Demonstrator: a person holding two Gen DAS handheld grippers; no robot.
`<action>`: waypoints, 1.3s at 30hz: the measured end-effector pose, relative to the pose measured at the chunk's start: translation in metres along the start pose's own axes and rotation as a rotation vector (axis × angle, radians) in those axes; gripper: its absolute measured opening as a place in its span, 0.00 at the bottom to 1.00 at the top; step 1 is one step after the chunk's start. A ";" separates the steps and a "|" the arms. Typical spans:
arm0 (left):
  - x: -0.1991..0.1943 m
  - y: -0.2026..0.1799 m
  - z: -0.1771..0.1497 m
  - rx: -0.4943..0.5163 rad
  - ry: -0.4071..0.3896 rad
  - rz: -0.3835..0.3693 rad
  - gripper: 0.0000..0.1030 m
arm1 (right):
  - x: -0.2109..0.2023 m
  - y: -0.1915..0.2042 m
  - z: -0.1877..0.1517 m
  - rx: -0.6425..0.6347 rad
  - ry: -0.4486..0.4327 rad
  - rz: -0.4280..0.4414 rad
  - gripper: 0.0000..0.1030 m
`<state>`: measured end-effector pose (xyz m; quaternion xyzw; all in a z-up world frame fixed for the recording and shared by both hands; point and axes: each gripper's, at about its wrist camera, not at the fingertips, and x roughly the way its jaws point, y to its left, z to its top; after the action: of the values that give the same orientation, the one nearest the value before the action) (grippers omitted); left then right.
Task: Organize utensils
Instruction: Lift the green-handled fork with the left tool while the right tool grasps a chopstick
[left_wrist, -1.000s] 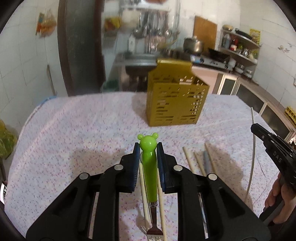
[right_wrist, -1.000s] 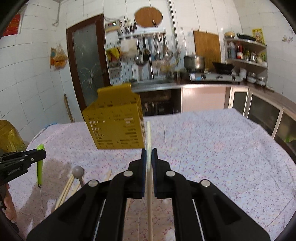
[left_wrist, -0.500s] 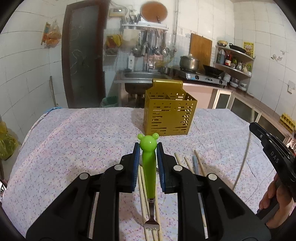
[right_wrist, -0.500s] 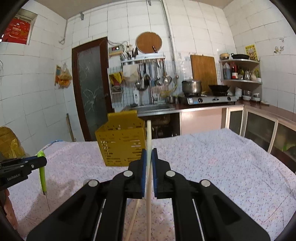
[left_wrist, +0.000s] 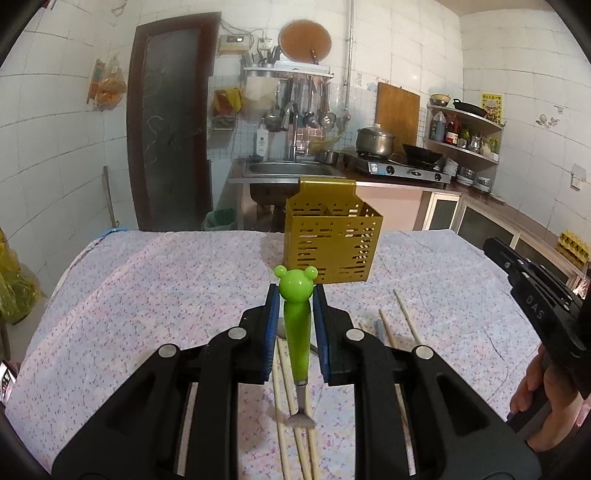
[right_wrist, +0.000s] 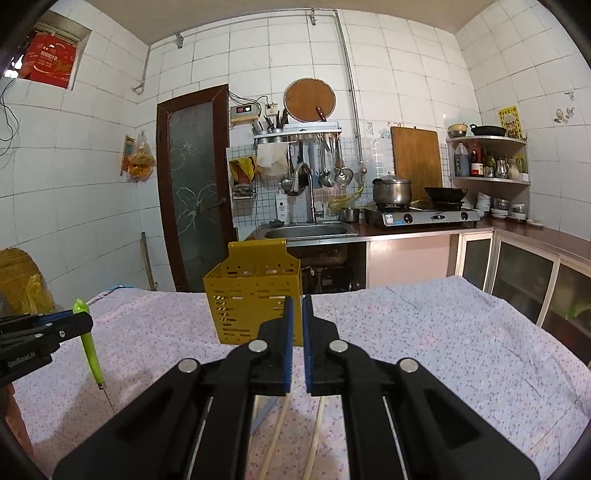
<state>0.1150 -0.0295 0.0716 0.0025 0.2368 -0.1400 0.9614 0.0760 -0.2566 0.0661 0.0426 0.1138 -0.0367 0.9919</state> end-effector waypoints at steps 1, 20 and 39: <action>0.000 0.000 0.001 -0.002 0.001 -0.005 0.17 | 0.001 0.000 0.001 -0.001 0.002 0.000 0.03; 0.046 0.024 0.028 -0.073 0.085 -0.016 0.17 | 0.136 -0.020 -0.040 -0.015 0.481 -0.064 0.56; 0.070 0.036 0.039 -0.088 0.099 -0.002 0.17 | 0.201 -0.018 -0.069 -0.028 0.683 -0.106 0.06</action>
<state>0.2020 -0.0166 0.0714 -0.0333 0.2900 -0.1301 0.9475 0.2540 -0.2810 -0.0484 0.0329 0.4421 -0.0702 0.8936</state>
